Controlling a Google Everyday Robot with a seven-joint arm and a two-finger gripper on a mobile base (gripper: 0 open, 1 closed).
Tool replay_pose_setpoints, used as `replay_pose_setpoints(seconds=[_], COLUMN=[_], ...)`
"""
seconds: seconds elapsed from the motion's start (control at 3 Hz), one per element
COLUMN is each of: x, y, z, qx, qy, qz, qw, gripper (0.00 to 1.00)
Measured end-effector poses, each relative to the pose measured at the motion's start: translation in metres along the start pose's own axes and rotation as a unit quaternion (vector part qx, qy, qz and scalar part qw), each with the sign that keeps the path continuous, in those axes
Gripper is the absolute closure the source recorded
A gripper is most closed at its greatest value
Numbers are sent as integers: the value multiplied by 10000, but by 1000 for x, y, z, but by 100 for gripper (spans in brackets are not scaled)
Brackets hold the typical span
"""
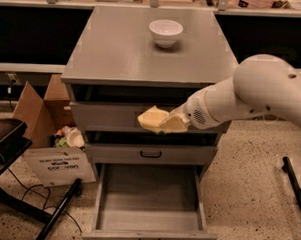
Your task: Place sponge into bottom drawer
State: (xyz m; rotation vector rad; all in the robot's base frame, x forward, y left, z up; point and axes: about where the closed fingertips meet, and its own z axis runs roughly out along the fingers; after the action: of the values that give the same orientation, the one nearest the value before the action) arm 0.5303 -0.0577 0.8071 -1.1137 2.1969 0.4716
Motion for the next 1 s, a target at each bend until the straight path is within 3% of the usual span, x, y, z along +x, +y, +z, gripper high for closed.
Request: replay_pose_setpoints(seconds=[0.33, 0.67, 1.0], x=[4, 49, 128], y=[-5, 11, 44], z=[25, 86, 145], qx=[-62, -380, -786], qy=[133, 488, 837], qz=[65, 345, 845], qw=[9999, 9975, 9898], gripper=[100, 100, 100])
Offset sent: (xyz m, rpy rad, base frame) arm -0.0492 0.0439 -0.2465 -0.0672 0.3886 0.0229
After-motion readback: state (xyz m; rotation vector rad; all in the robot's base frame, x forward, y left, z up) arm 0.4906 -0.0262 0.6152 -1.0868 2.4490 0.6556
